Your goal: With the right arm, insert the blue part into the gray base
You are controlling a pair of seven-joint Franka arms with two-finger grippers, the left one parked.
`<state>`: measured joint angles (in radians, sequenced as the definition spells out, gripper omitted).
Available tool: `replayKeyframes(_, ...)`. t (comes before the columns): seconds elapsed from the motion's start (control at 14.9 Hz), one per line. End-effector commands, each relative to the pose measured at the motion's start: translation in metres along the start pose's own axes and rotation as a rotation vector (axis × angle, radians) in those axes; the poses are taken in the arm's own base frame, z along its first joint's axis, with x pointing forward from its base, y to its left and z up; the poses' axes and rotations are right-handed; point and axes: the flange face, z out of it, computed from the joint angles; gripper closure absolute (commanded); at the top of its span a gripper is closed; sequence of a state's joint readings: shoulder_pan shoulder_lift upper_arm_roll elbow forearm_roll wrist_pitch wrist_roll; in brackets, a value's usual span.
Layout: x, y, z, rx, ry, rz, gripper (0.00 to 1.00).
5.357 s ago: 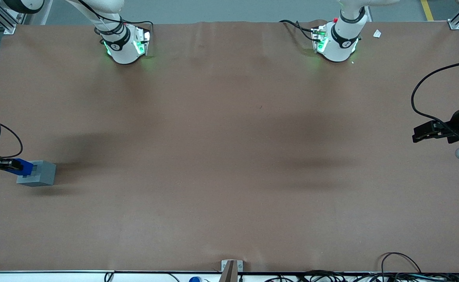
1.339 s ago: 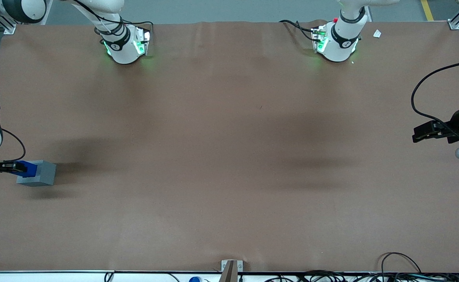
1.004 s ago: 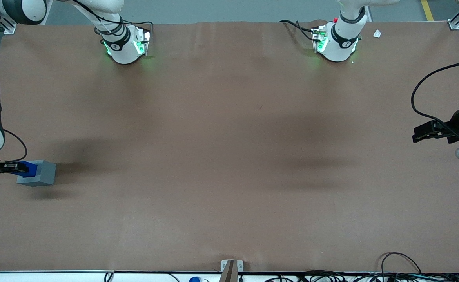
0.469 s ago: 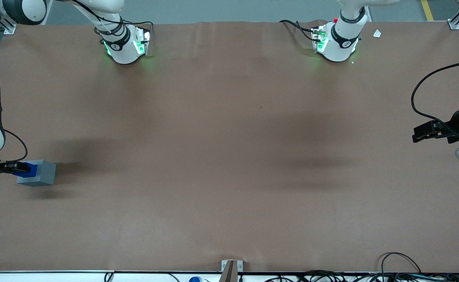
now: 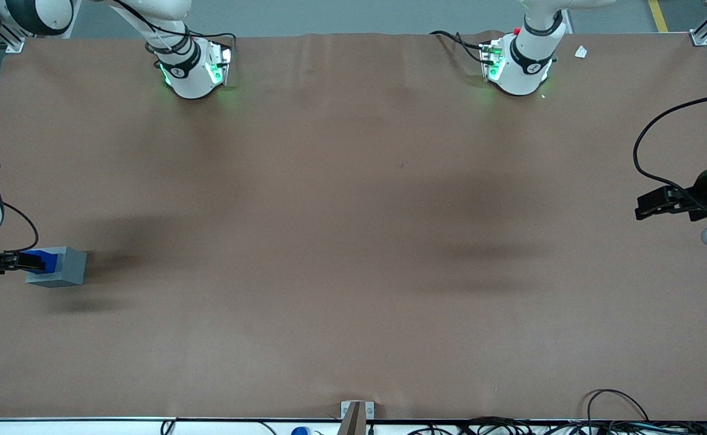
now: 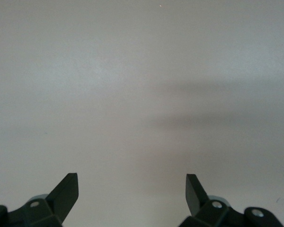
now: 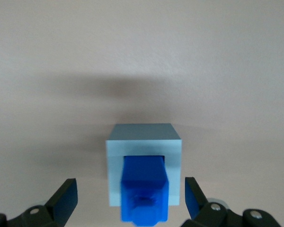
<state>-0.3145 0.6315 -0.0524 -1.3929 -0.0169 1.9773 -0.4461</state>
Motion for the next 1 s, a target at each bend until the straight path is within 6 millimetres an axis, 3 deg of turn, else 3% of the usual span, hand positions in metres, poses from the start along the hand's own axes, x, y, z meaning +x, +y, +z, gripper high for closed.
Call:
replayKeyframes(0.0, -0.006, -0.032, -0.050, 0.019, 0.003, -0.034, 0.00)
replayKeyframes(0.27, -0.009, -0.080, -0.112, 0.011, 0.027, 0.013, 0.00)
replayKeyframes(0.6, -0.030, -0.136, -0.179, 0.000, 0.084, 0.043, 0.00)
replayKeyframes(0.74, -0.041, -0.169, -0.212, 0.002, 0.093, 0.064, 0.00)
replayKeyframes(0.94, -0.057, -0.206, -0.244, 0.007, 0.085, 0.086, 0.00)
